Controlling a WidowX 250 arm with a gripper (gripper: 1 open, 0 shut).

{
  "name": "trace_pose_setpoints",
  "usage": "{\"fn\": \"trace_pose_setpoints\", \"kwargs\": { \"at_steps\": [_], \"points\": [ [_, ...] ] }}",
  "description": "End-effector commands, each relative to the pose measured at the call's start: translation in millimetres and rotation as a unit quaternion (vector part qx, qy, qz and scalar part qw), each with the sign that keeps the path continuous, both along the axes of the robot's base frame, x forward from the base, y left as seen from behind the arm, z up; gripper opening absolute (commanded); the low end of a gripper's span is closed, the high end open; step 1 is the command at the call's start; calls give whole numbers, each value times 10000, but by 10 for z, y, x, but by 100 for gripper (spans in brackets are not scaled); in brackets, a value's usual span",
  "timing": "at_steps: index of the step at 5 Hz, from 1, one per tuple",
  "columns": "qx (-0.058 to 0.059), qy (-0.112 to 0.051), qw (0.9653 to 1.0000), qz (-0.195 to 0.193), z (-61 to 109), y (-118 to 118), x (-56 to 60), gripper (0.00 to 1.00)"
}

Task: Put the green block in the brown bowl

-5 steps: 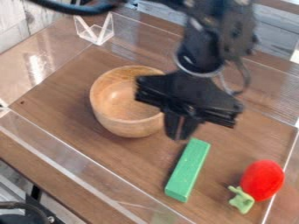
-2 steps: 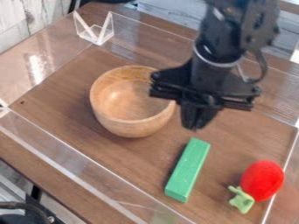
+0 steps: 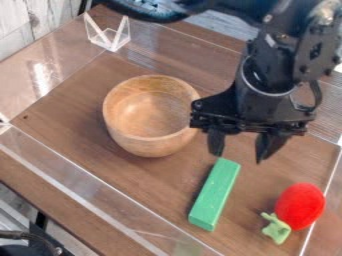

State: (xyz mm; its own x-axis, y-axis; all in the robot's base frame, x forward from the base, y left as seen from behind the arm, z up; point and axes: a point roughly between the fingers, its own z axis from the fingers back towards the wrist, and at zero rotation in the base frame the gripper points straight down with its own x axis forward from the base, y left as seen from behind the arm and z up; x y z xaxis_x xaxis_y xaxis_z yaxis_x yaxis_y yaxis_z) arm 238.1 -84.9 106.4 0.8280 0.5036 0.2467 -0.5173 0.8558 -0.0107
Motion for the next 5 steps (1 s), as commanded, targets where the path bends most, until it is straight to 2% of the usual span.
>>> {"fn": "trace_pose_setpoints", "kwargs": {
  "at_steps": [1, 2, 3, 5],
  "points": [
    [-69, -137, 9997, 185, -15, -15, 84, 100],
    [-26, -206, 9996, 203, -130, 36, -6, 0],
    [51, -309, 9993, 180, -164, 146, -75, 0],
    [378, -377, 9985, -147, 220, 568, -90, 0]
  ]
}}
